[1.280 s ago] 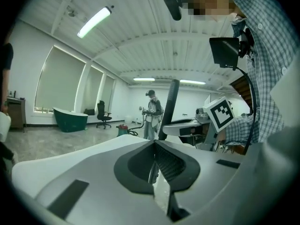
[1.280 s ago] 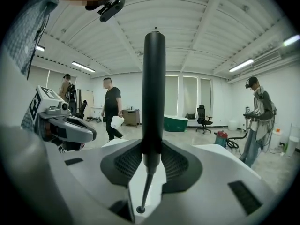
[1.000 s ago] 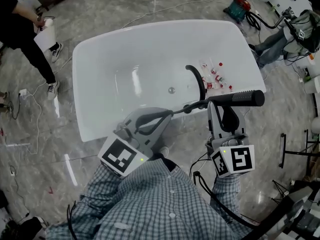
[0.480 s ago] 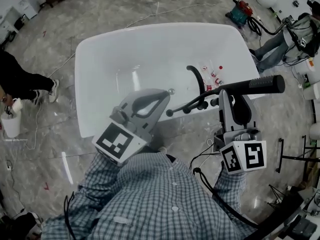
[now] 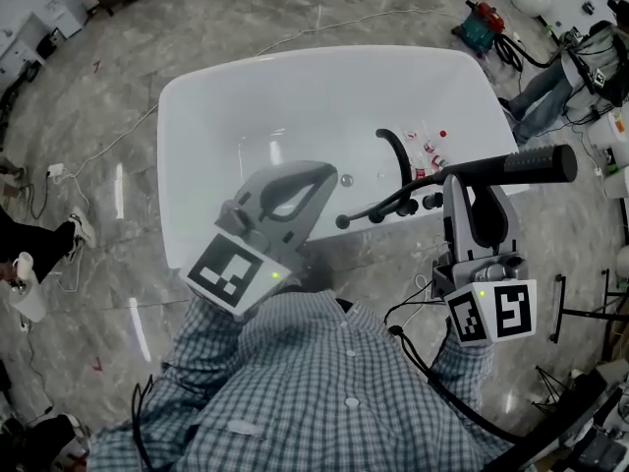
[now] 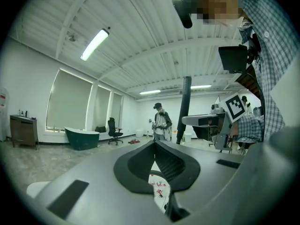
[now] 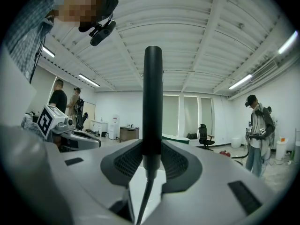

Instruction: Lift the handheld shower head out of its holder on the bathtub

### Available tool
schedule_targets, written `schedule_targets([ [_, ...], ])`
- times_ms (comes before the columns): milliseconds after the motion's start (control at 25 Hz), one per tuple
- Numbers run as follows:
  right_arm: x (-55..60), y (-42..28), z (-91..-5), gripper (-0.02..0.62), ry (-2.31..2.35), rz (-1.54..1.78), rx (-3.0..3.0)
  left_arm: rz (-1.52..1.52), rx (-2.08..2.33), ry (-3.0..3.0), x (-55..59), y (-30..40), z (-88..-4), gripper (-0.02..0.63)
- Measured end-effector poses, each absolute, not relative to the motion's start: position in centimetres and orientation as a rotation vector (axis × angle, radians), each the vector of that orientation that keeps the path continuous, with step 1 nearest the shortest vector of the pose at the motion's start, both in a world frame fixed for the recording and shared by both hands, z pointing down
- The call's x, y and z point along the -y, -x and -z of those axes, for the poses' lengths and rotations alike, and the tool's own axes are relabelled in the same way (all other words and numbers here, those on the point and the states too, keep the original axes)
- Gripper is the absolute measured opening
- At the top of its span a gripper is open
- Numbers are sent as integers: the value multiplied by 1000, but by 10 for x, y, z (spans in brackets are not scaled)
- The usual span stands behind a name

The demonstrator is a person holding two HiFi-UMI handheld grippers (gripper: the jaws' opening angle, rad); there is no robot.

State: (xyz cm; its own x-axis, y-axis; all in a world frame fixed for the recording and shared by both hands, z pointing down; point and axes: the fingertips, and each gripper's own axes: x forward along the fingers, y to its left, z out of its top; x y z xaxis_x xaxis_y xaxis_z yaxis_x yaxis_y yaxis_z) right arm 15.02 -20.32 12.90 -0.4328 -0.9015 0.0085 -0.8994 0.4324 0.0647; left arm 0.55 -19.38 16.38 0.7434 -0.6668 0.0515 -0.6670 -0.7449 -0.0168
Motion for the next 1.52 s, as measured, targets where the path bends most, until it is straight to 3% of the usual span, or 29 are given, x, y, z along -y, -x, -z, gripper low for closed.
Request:
schedule_targets([
  [1280,197,-139,-143,120,-1571,106,2614,-33,1129,-2888,189,-5,-174,5],
  [1520,203,-130,-160,120,-1458,114,2682,-159,1268,-2840,181,8,-197,5],
])
